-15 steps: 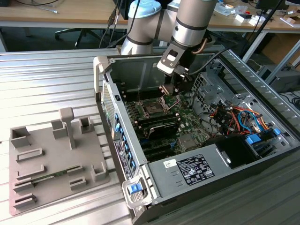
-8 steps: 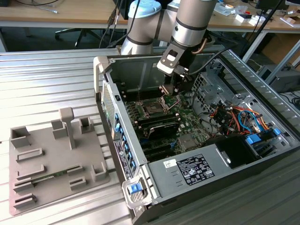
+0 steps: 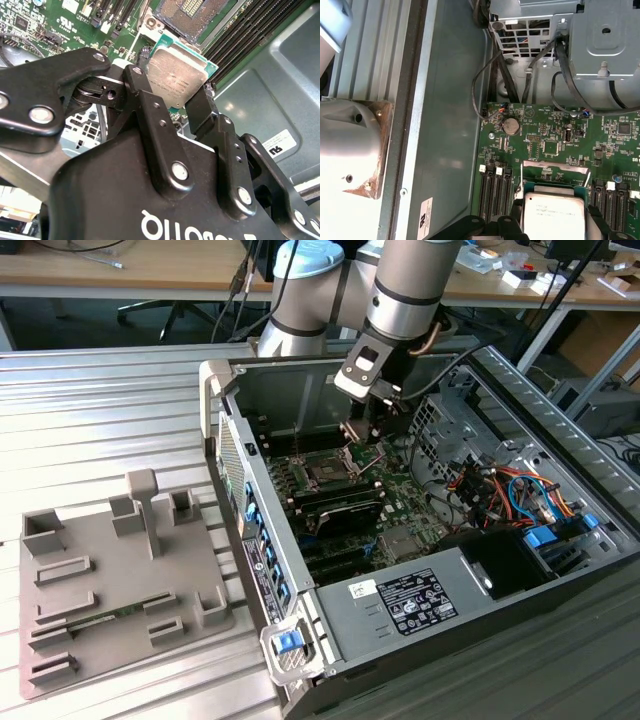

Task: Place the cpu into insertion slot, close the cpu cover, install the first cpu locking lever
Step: 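Place the cpu into insertion slot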

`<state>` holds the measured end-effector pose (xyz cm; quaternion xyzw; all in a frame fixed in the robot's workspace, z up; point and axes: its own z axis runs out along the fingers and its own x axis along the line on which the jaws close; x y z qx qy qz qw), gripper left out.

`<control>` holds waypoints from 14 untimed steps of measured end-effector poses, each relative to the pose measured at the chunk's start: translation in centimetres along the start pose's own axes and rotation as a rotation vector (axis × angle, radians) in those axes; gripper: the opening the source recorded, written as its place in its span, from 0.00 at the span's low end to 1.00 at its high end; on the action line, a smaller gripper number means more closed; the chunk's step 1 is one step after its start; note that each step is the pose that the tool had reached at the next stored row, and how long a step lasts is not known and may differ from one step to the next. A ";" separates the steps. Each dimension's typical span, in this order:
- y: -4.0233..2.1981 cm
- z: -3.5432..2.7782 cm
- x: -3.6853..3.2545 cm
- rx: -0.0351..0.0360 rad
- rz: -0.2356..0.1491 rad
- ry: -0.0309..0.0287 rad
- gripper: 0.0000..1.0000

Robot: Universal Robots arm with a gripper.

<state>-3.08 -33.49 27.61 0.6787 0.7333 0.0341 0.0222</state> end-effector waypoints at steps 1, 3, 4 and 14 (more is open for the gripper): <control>0.00 0.01 0.04 0.0001 0.000 -0.0002 0.55; 0.01 0.03 0.12 0.0001 0.000 -0.0001 0.55; 0.01 0.04 0.19 0.0001 0.000 -0.0003 0.55; 0.03 0.14 0.52 0.0001 0.000 -0.0001 0.55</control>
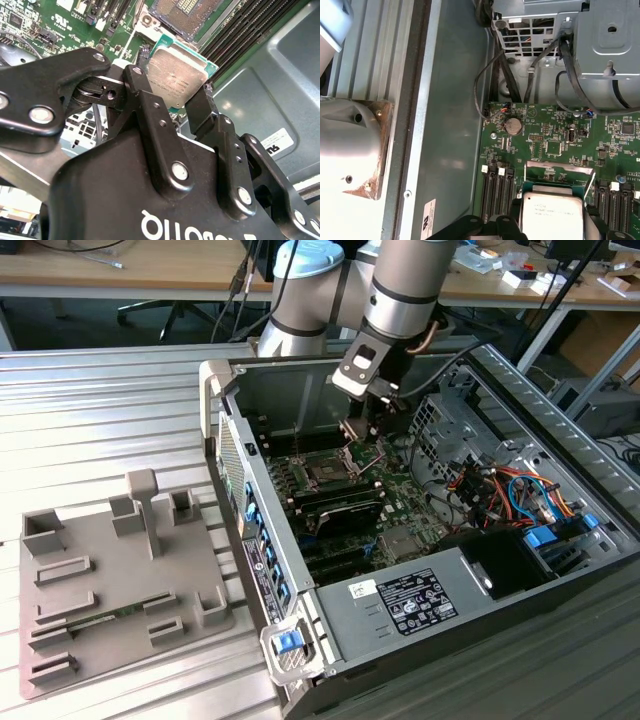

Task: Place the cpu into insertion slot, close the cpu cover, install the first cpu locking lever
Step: 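Place the cpu into insertion slot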

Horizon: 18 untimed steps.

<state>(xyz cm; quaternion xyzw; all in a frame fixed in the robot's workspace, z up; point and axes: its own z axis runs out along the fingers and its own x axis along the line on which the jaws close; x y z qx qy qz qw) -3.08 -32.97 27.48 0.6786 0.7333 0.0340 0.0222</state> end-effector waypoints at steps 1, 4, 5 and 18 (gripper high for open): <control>0.00 0.01 0.04 0.0001 0.000 -0.0001 0.55; 0.01 0.03 0.13 0.0000 0.000 0.0000 0.55; 0.01 0.05 0.18 0.0000 0.000 0.0000 0.55; 0.05 0.14 0.81 0.0000 0.000 0.0000 0.55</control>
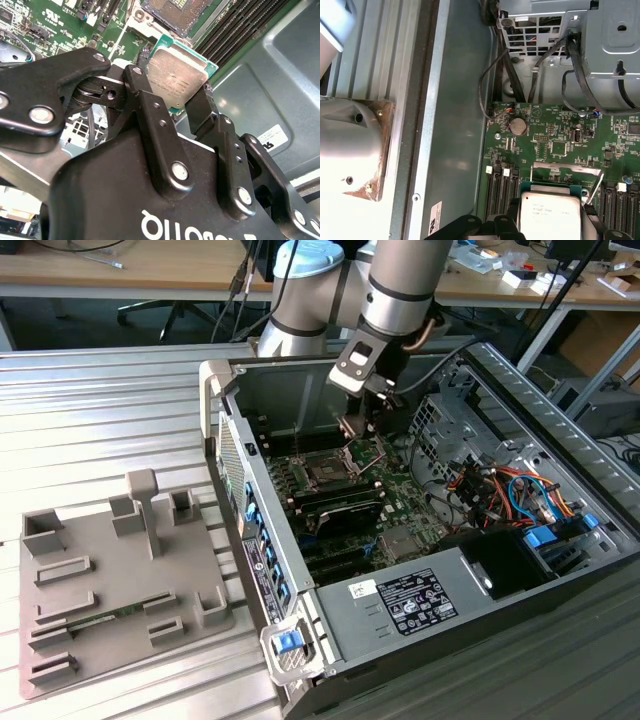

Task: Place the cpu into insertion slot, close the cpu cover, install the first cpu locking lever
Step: 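Place the cpu into insertion slot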

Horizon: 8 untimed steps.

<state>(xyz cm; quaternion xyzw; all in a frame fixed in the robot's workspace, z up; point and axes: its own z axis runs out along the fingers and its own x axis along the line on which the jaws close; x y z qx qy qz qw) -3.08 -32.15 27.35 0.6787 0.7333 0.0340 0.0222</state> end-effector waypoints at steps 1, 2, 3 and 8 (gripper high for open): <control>0.01 0.01 0.12 0.0000 0.000 0.0000 0.55; 0.01 0.02 0.20 0.0000 0.000 0.0000 0.55; 0.02 0.03 0.25 0.0000 0.000 0.0000 0.55; -0.14 0.08 0.73 0.0001 0.000 0.0000 0.55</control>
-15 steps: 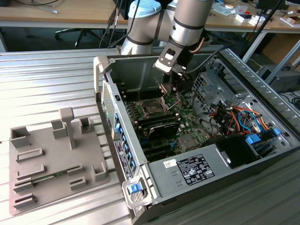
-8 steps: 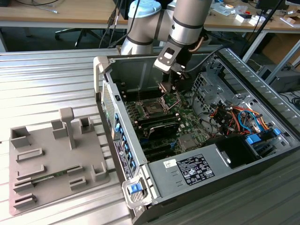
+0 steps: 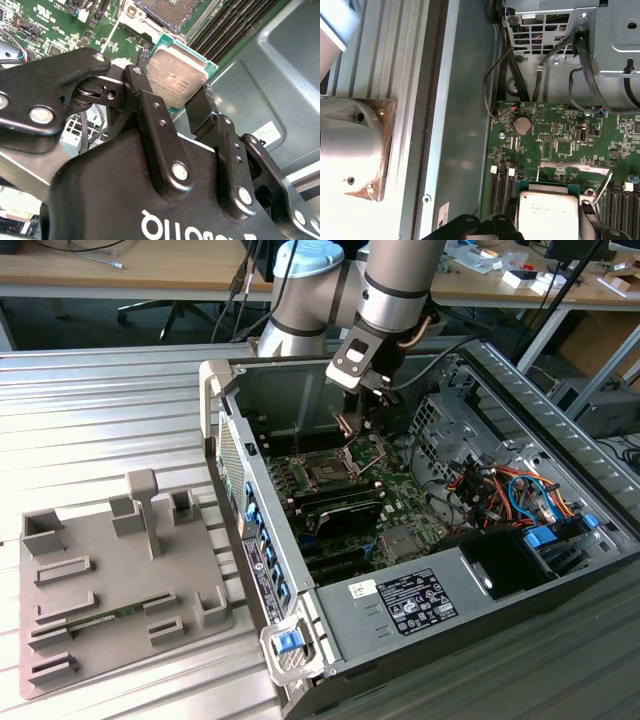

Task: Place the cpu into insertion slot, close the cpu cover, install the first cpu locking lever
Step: 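Place the cpu into insertion slot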

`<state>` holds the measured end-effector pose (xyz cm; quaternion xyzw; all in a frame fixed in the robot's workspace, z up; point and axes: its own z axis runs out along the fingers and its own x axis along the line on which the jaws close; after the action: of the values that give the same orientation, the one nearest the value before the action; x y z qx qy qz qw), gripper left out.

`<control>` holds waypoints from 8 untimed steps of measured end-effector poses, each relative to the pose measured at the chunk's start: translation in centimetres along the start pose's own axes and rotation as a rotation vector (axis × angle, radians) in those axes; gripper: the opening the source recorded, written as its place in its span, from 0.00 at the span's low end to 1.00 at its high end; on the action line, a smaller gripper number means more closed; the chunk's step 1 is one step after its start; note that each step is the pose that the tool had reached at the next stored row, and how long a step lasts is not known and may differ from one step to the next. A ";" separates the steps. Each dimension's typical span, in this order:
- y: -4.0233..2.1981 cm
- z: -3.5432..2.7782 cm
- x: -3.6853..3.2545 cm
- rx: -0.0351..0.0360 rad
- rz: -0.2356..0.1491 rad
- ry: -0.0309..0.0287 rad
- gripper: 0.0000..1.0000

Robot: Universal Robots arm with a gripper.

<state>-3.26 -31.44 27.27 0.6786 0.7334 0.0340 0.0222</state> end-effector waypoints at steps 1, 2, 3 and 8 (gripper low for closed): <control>-0.11 0.02 0.01 0.0001 0.000 -0.0001 0.55; -0.22 0.04 0.02 0.0000 0.000 0.0000 0.55; -0.33 0.05 0.03 0.0000 0.000 0.0000 0.55; -0.94 0.16 0.08 0.0000 0.000 0.0000 0.55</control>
<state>-4.19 -31.43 27.04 0.6787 0.7333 0.0340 0.0222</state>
